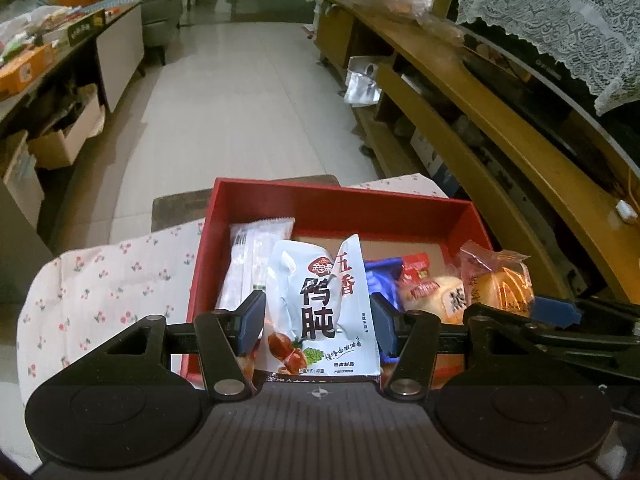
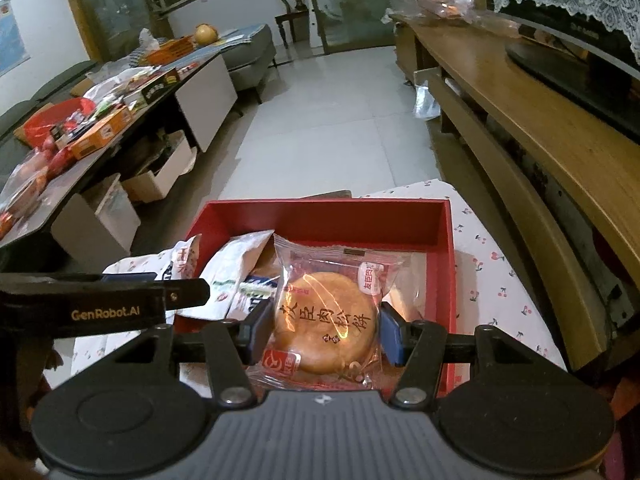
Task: Organize snacks
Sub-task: 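Carry the pouch and pastry pack into the red box and open both grippers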
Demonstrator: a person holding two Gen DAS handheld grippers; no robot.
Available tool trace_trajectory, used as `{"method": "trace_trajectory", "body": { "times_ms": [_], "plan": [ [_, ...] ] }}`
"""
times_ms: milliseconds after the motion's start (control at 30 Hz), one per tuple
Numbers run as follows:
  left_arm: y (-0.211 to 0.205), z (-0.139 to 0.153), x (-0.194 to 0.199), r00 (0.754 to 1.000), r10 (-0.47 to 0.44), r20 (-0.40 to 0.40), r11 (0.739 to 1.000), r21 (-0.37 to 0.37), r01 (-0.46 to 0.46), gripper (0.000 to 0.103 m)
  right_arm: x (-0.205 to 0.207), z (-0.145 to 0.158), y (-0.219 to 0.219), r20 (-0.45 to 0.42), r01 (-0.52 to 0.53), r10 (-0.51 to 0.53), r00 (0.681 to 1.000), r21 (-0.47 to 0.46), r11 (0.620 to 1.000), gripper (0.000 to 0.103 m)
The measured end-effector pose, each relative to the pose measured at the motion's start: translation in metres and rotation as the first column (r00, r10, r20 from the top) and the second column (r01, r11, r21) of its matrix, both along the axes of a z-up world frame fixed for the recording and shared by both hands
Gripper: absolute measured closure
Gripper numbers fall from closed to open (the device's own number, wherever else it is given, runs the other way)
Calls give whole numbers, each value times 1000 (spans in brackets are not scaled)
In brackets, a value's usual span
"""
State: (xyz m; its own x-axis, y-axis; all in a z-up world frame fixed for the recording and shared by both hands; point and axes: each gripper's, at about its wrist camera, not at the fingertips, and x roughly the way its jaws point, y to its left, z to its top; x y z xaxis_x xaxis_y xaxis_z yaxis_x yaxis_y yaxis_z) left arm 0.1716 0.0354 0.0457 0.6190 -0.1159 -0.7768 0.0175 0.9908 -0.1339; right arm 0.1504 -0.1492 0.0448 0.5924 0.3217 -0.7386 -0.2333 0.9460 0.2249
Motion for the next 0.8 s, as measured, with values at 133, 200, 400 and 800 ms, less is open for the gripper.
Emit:
{"method": "trace_trajectory", "body": {
  "times_ms": [133,200,400,800],
  "plan": [
    [-6,-4,10,1000,-1,4,1000,15,1,40,11,-7,0,-8,15,-15,1000,-11,1000,34],
    [-8,-8,15,1000,-5,-3,1000,29,5,40,17,-11,1,-14,19,-19,1000,-20,1000,34],
    [-10,-22,27,999,4,-33,999,51,-2,40,31,-25,11,-25,14,-15,1000,-48,999,34],
    [-10,-36,39,998,22,-66,997,82,-16,39,44,-40,21,-23,7,-9,1000,-78,997,34]
  ]
}}
